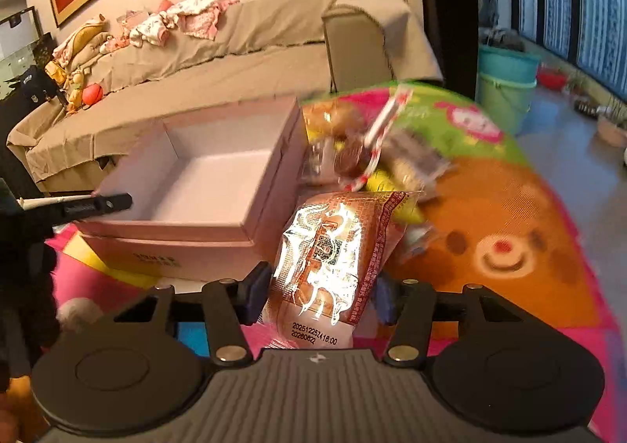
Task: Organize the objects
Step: 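Carry the bread loaf into the pink box and open the right gripper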
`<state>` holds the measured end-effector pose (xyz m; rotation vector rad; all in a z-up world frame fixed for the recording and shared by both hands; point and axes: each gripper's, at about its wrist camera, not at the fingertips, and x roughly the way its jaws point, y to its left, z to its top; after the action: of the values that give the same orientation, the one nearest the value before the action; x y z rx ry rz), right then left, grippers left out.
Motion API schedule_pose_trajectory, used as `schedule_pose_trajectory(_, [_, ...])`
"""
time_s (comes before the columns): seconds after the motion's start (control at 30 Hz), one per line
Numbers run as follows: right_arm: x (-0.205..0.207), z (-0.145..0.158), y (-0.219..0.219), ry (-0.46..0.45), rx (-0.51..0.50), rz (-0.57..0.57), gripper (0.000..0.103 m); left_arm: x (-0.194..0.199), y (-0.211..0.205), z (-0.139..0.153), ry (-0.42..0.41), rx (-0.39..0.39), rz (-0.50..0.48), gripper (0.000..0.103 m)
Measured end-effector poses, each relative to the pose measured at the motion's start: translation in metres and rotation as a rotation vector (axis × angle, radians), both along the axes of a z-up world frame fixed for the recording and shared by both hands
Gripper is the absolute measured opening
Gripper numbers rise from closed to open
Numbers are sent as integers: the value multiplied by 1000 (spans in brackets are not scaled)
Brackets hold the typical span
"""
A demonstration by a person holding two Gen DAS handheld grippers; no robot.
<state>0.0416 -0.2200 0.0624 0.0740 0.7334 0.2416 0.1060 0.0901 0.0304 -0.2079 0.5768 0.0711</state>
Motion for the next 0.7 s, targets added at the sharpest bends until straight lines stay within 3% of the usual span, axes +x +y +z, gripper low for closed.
schedule_pose_trajectory(0.17, [-11,59,6,-116,23,28,53,-2,-2,1,-4,23,-12,13])
schedule_pose_trajectory(0.33, [27,103,45,-162,142,143,53,-2,-2,0,-17,18,-16,14])
schedule_pose_trajectory(0.43, [70,109,84,-170,161,194,54,-2,-2,0,-22,18,-15,14])
schedule_pose_trajectory(0.53, [110,97,108,-120,141,180,74,-2,-3,-1,-27,23,-14,14])
schedule_pose_trajectory(0.7, [102,75,74,-132,162,125,78,-1,-3,-1,-31,28,-13,14])
